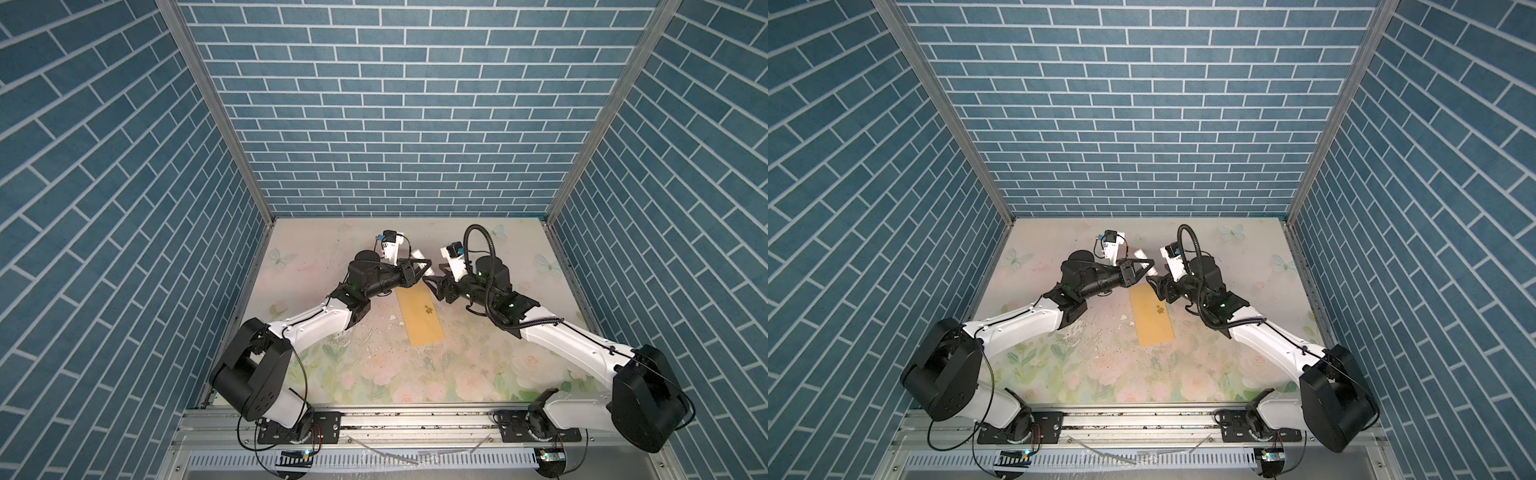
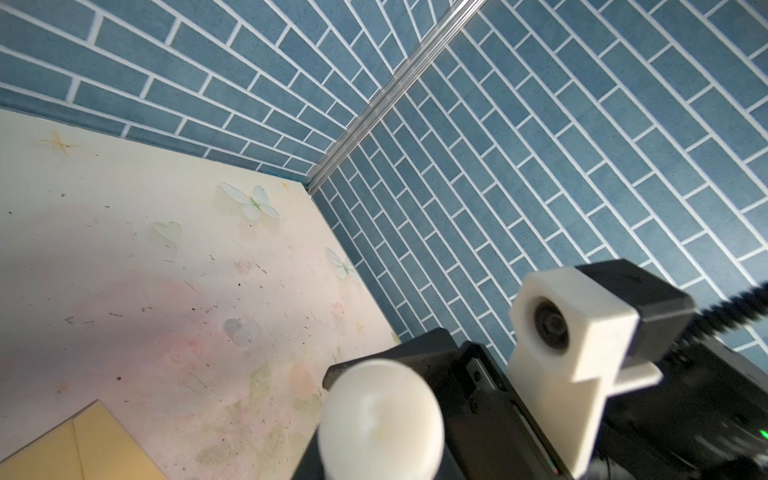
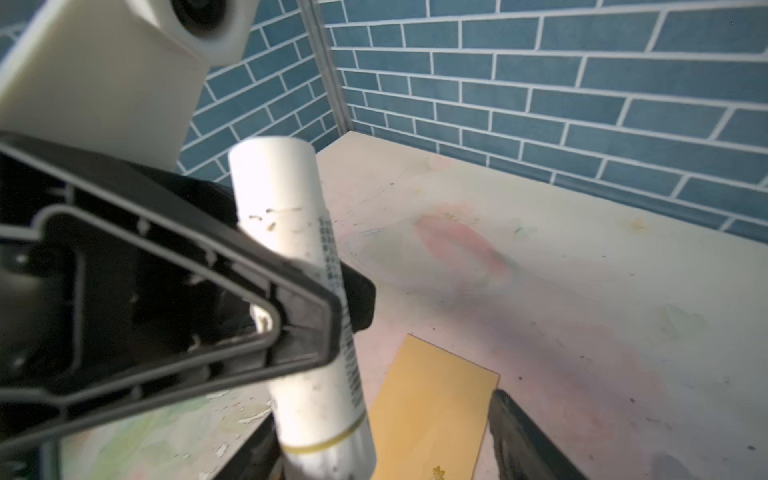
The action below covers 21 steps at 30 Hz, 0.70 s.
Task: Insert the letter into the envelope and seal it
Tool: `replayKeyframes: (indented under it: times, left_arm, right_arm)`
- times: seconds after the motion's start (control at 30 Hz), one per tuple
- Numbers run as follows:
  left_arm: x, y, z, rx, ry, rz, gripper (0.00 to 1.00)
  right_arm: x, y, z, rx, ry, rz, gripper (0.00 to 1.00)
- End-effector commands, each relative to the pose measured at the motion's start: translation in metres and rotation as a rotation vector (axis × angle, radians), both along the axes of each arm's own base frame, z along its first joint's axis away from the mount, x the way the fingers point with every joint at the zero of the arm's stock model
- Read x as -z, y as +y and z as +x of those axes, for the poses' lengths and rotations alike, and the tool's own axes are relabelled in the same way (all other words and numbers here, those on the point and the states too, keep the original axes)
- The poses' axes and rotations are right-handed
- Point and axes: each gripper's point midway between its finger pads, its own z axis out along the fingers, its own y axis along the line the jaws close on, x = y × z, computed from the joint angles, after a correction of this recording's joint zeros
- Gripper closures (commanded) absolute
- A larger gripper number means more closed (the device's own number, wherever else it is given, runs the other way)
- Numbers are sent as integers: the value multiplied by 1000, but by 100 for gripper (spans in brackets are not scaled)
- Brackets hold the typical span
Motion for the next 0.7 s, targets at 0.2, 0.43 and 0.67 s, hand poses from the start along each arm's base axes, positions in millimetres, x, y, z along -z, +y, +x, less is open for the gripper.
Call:
replayKeyframes:
  times: [0.2,0.43,0.67]
  left_arm:
    - [-8,-1,-8,48,-5,-22,100]
    - [-10,1,-9,44,-8,-26,100]
    - [-8,1,-9,40,-3,-28,100]
  right_arm:
    - [-13,7,-26,-213,110,236,53]
    - [-13,9,-25,-226,123,247,68]
    - [-12,13,-20,-225,145,254,92]
